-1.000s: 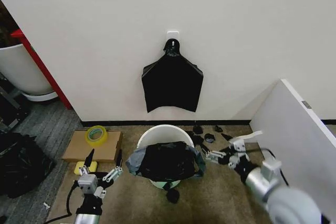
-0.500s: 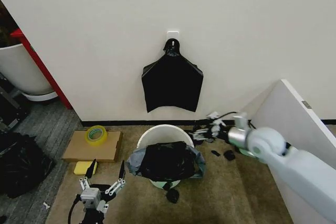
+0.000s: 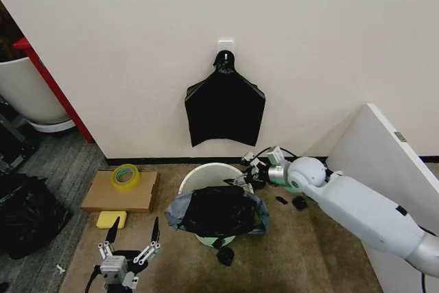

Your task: Place the garbage bag over the trash bin.

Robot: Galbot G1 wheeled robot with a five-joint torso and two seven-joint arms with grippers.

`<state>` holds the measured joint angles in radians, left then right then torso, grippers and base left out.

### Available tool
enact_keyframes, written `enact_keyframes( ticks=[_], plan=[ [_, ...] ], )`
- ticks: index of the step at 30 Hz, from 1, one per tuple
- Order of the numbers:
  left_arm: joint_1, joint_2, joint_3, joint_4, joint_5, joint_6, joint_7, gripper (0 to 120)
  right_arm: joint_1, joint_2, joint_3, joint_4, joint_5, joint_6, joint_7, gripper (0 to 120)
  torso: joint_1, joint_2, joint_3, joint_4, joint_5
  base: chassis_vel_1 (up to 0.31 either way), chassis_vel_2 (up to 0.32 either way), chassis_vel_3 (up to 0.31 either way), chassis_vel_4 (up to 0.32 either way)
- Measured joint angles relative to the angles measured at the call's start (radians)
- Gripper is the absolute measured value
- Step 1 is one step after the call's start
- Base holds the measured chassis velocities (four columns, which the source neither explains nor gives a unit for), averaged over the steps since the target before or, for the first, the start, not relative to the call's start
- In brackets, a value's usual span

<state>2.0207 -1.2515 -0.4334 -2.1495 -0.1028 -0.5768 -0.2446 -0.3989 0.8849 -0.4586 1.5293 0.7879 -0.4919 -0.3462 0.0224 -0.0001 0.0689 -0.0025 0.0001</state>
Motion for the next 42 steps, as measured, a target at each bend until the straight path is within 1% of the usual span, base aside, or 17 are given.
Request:
enact_keyframes(
  ticks=[3,5,6,10,12,13,14,20,21,22,23,26,28,31,35,39,42],
  plan=[
    [0.001,0.000,0.003,-0.001,0.002,-0.001,0.001,100,0.020,0.008,-0.022,-0.005,0.004,-0.001,-0.002,98,0.000,0.000,0.000,-0.0002,0.0000,0.000,0.000,0.000,0.000],
    [0.001,0.001,0.006,-0.001,0.002,-0.001,0.001,100,0.047,0.026,-0.055,-0.022,0.003,-0.001,-0.005,86,0.000,0.000,0.000,0.0000,0.0001,0.000,0.000,0.000,0.000],
    [0.001,0.001,0.006,-0.001,0.002,-0.001,0.001,100,0.047,0.026,-0.055,-0.022,0.003,-0.001,-0.005,86,0.000,0.000,0.000,0.0000,0.0001,0.000,0.000,0.000,0.000],
    [-0.001,-0.001,0.014,-0.001,0.002,-0.002,0.001,100,0.071,0.053,-0.085,-0.050,-0.012,-0.001,-0.011,69,0.000,0.000,0.000,0.0000,0.0001,0.000,0.000,0.000,0.000],
    [-0.001,-0.001,0.015,-0.001,0.006,-0.002,0.002,100,0.074,0.061,-0.086,-0.050,-0.016,-0.004,-0.012,58,0.000,0.000,0.000,0.0000,0.0000,0.000,0.000,0.000,0.000],
    [-0.001,-0.001,0.015,-0.001,0.006,-0.002,0.002,100,0.074,0.061,-0.086,-0.050,-0.016,-0.004,-0.012,58,0.000,0.000,0.000,0.0000,0.0000,0.000,0.000,0.000,0.000],
    [-0.001,-0.002,0.014,-0.001,0.007,-0.002,0.002,100,0.074,0.064,-0.086,-0.051,-0.018,-0.005,-0.013,55,0.000,0.000,0.000,0.0000,0.0001,0.000,0.000,0.000,0.000],
    [-0.008,-0.006,0.013,-0.007,-0.003,-0.002,0.000,100,0.086,0.074,-0.096,-0.076,-0.037,-0.006,-0.019,30,0.000,0.000,0.000,0.0000,0.0000,0.000,0.000,0.000,0.000],
    [-0.008,-0.006,0.013,-0.007,-0.003,-0.002,0.000,100,0.086,0.074,-0.096,-0.076,-0.037,-0.006,-0.019,30,0.000,0.000,0.000,0.0000,0.0000,0.000,0.000,0.000,0.000],
    [-0.011,-0.008,0.016,-0.005,-0.008,-0.001,-0.001,100,0.088,0.074,-0.099,-0.077,-0.041,-0.006,-0.019,27,0.000,0.000,0.000,-0.0001,0.0001,0.000,0.000,0.000,0.000],
    [-0.015,-0.012,0.020,-0.001,-0.014,0.001,-0.004,100,0.090,0.073,-0.105,-0.077,-0.043,-0.006,-0.018,20,0.000,0.000,0.000,-0.0001,0.0000,0.000,0.000,0.000,0.000],
    [-0.018,-0.019,0.024,0.003,-0.018,0.002,-0.007,100,0.097,0.072,-0.119,-0.075,-0.045,-0.006,-0.020,11,0.000,0.000,0.000,-0.0003,-0.0001,0.000,0.000,0.000,0.000],
    [-0.018,-0.020,0.025,0.002,-0.018,0.003,-0.007,100,0.098,0.072,-0.121,-0.075,-0.045,-0.007,-0.020,8,0.000,0.000,0.000,-0.0002,0.0000,0.000,0.000,0.000,0.000],
    [-0.014,-0.022,0.028,-0.004,-0.019,0.005,-0.007,100,0.097,0.075,-0.120,-0.071,-0.043,-0.012,-0.018,1,0.000,0.000,0.000,0.0000,0.0001,0.000,0.000,0.000,0.000],
    [-0.011,-0.023,0.028,-0.008,-0.019,0.005,-0.007,100,0.093,0.076,-0.117,-0.069,-0.030,-0.020,-0.007,0,0.000,0.000,0.000,0.0000,0.0000,0.000,0.000,0.000,0.000],
    [0.000,-0.024,0.027,-0.017,-0.025,0.005,-0.007,100,0.062,0.069,-0.065,-0.054,0.040,-0.051,0.043,0,0.000,0.000,0.000,0.0003,0.0002,0.000,0.000,0.000,0.000],
    [0.000,-0.024,0.027,-0.020,-0.031,0.005,-0.007,100,0.011,0.044,0.001,-0.006,0.104,-0.096,0.132,0,0.000,0.000,0.000,0.0001,0.0002,0.000,0.000,0.000,0.000]
  ],
)
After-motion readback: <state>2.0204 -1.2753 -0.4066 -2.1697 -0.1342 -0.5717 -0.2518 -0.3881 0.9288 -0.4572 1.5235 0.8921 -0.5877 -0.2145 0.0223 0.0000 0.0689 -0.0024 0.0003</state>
